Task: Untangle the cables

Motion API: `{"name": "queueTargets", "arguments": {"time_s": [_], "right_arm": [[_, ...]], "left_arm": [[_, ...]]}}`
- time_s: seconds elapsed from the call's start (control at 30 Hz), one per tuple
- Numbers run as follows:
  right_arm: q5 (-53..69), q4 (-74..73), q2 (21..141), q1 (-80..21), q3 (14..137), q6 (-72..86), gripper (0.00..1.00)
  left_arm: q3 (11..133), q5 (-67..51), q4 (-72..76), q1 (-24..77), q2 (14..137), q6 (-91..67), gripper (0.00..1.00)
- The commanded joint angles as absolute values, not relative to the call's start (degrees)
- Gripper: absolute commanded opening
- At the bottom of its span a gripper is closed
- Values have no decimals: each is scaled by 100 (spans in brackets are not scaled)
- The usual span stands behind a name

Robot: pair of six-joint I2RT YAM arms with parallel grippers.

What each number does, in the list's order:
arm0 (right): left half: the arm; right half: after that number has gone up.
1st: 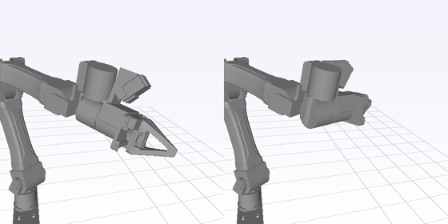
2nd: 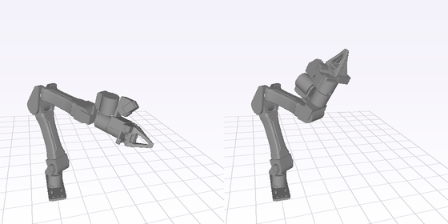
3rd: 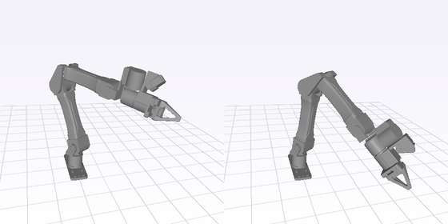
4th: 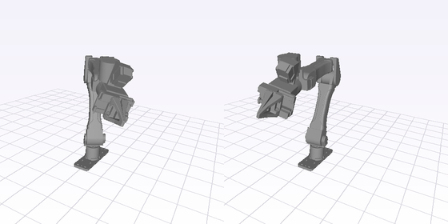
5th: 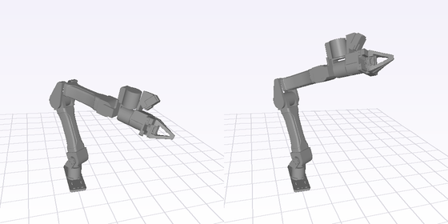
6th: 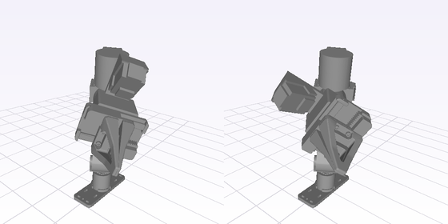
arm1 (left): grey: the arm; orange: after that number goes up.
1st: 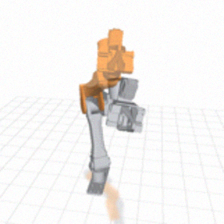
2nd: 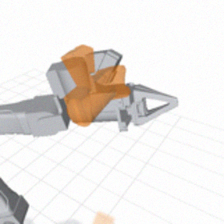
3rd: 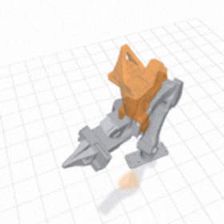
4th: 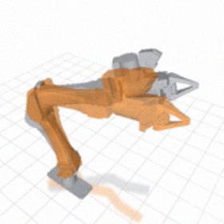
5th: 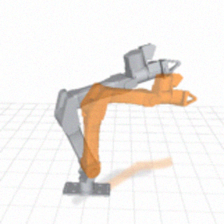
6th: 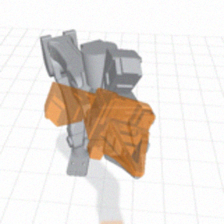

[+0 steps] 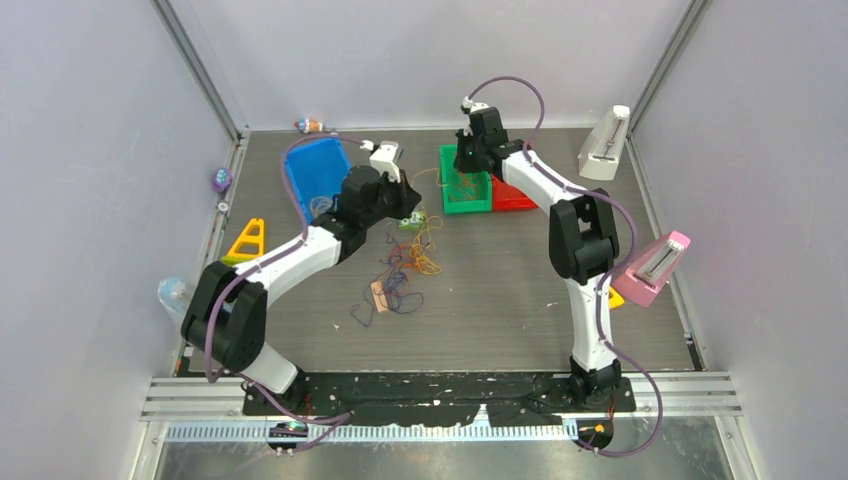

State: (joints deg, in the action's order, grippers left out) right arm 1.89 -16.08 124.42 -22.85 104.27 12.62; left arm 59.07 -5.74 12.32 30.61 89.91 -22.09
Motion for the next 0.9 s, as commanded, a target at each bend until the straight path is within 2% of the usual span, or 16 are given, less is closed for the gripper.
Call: {"name": "queueTargets", "arguments": {"time_s": [0.0, 0.2, 0.5, 0.57, 0.77, 0.87], "right_arm": [[642, -2285, 12767, -2256, 11129, 1539, 7], [621, -3351, 13362, -2215, 11691, 1685, 6], [30, -3124, 12724, -2288, 10579, 1735, 8], [-168, -3152, 12697, -2311, 10603, 1676, 14], [-699, -3214, 12479, -2456, 10615, 1464, 41], [-963, -3191, 12269, -2566, 10547, 1422, 45]], "left_arm": [[5471, -452, 1427, 3032, 8208, -2151, 0], [4640, -448, 1593, 3041, 7415, -2180, 0], [3720, -354, 2064, 3078, 6806, -2055, 0], [3607, -366, 2235, 3091, 6801, -2028, 0], [3355, -407, 2526, 3171, 6767, -1873, 0], [3228, -410, 2640, 3175, 6701, -1862, 0]]}}
